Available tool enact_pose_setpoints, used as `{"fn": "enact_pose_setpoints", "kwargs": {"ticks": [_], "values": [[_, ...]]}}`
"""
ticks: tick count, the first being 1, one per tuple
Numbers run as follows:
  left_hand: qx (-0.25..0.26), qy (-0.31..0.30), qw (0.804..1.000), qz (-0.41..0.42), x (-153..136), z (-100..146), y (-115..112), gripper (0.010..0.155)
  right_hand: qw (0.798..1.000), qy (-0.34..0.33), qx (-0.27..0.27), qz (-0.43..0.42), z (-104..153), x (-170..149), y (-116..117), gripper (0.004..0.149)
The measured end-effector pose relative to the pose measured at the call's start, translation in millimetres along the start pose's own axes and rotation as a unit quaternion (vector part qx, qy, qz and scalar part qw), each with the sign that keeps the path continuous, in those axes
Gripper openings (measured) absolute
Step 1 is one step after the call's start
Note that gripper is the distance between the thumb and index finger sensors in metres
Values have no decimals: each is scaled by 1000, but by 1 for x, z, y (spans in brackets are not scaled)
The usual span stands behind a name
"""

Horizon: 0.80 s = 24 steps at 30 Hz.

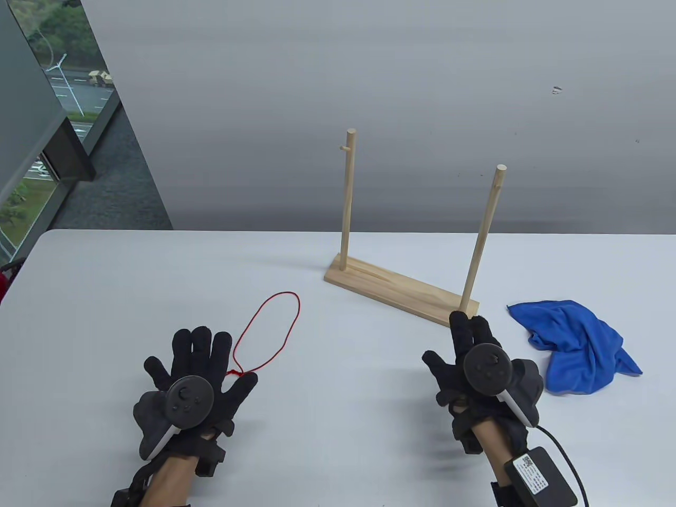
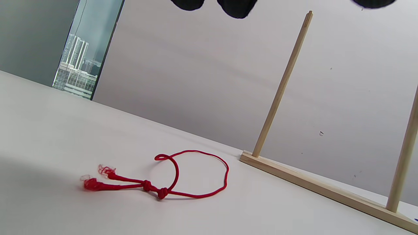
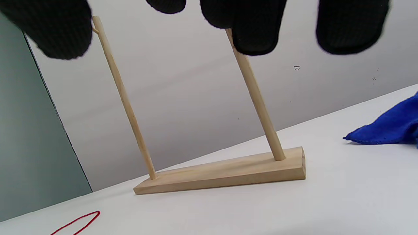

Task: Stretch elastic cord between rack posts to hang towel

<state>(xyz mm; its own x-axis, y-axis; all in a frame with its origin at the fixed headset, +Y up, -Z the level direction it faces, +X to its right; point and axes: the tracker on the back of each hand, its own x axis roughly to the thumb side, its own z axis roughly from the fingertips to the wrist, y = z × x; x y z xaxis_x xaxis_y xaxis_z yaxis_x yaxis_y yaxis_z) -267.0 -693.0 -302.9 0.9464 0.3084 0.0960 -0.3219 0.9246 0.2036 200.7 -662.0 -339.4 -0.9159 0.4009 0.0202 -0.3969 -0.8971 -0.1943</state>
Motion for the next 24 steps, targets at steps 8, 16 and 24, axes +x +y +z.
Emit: {"fn": "enact_pose_setpoints", "kwargs": {"ticks": [8,16,24], "values": [[5,1,1000,14,-3,1,3,89,995,71,6,-76,-52,-6,-6,86],[9,3,1000,15,-5,1,5,88,978,186,26,-89,-95,-35,9,88],[4,10,1000,11,-6,1,5,88,956,271,64,-95,-120,-68,35,88]]}}
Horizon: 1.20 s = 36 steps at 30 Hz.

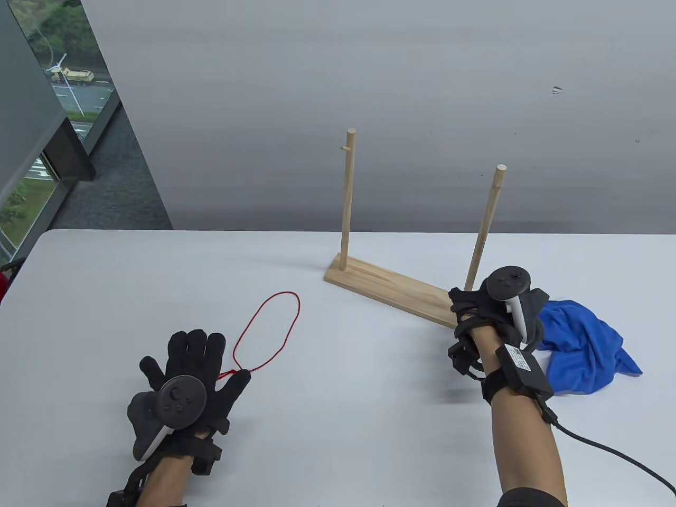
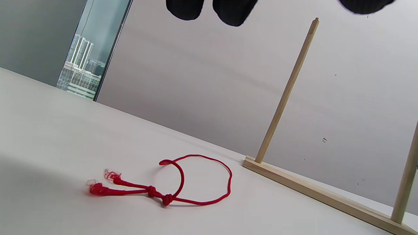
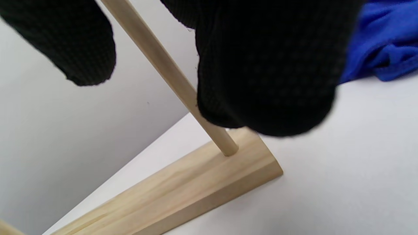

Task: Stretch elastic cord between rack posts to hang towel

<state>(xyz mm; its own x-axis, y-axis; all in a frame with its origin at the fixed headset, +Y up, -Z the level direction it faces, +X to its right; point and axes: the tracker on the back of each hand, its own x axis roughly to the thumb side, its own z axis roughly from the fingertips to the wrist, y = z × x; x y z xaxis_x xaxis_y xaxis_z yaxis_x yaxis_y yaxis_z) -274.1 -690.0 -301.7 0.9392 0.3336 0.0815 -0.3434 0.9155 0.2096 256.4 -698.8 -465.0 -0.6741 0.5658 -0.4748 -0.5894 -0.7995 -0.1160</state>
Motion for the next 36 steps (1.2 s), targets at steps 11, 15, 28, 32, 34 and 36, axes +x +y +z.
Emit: {"fn": "enact_pose_setpoints", "kwargs": {"ticks": [11,15,28,32,34,36], "values": [[-9,12,1000,-9,-2,-1,0,87,997,67,37,-4,-35,-17,33,85],[-10,17,1000,-13,-2,-1,1,87,998,59,28,10,-44,-18,40,79],[-13,34,999,-20,-6,-1,1,87,998,51,3,35,-57,-20,49,59],[-11,38,999,-23,-8,-1,2,87,999,32,-4,32,-59,-17,50,55],[-7,40,999,-23,-9,0,4,87,999,25,-7,23,-60,-17,50,55],[-6,43,999,-23,-10,1,5,87,1000,20,-7,12,-61,-19,50,55]]}}
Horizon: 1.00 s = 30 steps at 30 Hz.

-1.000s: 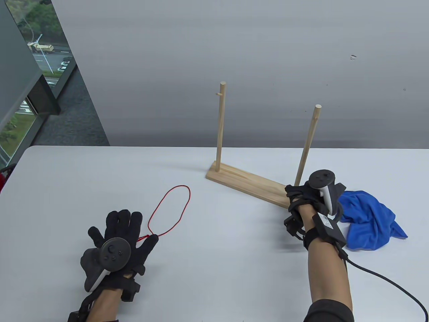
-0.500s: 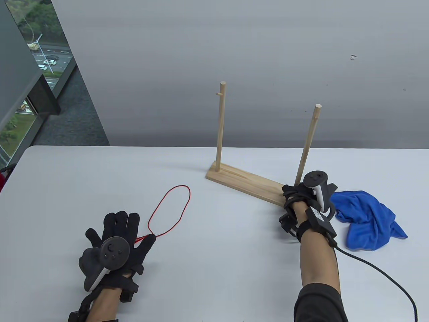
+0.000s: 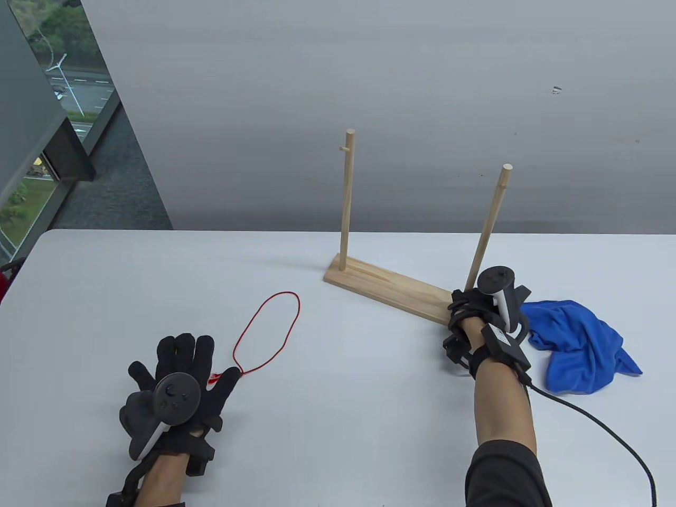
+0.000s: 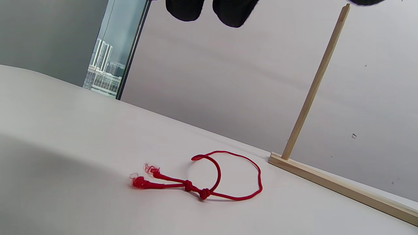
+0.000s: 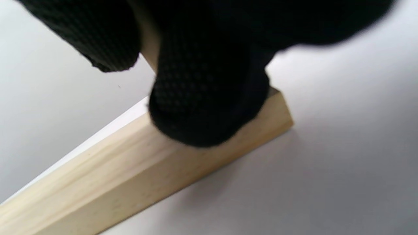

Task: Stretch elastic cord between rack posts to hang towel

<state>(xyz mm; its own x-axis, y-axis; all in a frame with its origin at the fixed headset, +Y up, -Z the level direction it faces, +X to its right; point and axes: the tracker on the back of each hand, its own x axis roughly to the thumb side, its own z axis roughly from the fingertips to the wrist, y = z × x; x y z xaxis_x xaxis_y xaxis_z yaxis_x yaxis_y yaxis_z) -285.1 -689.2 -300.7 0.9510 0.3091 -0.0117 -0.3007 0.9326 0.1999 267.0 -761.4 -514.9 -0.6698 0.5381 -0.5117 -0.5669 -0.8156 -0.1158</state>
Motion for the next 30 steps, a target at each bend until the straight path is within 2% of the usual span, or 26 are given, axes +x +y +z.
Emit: {"fn": "enact_pose_setpoints", "kwargs": {"ticks": [7,15,24,30], "values": [[-4,4,1000,-1,-2,0,0,89,999,-31,-12,-34,1,-1,-7,53],[-17,6,1000,-4,-4,-1,1,94,994,-80,-22,-71,15,11,-38,53],[-29,1,1000,1,-5,-1,0,99,987,-137,-37,-73,55,23,-76,53],[-36,0,999,6,-5,0,-1,101,983,-166,-38,-67,85,18,-89,52]]}}
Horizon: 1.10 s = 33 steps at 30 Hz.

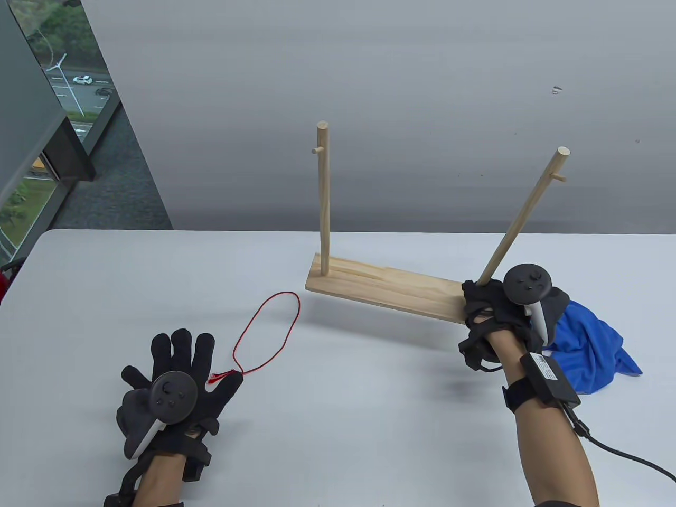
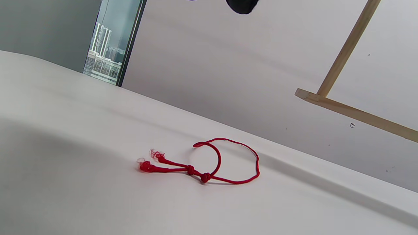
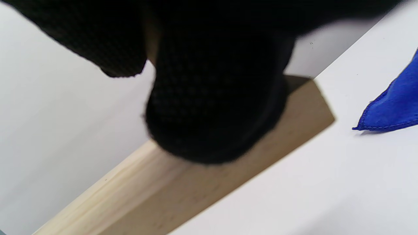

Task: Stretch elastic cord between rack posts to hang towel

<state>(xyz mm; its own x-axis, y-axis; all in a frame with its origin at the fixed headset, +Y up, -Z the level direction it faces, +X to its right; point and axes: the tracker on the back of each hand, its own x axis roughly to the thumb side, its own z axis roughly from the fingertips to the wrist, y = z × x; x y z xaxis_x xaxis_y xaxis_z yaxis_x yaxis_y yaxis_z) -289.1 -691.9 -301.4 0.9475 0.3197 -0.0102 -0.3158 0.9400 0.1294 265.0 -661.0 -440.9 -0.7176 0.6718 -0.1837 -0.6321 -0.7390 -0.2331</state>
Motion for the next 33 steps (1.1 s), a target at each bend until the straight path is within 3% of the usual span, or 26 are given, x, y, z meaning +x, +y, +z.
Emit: {"fn": "enact_pose_setpoints", "kwargs": {"ticks": [9,17,33], "values": [[2,0,1000,4,0,0,-1,99,1000,-25,13,2,47,-5,-1,52],[0,-1,1000,9,0,0,-4,99,998,-40,39,17,80,-16,17,52],[-8,3,1000,12,0,1,-6,98,994,-37,99,27,101,-38,67,52]]}}
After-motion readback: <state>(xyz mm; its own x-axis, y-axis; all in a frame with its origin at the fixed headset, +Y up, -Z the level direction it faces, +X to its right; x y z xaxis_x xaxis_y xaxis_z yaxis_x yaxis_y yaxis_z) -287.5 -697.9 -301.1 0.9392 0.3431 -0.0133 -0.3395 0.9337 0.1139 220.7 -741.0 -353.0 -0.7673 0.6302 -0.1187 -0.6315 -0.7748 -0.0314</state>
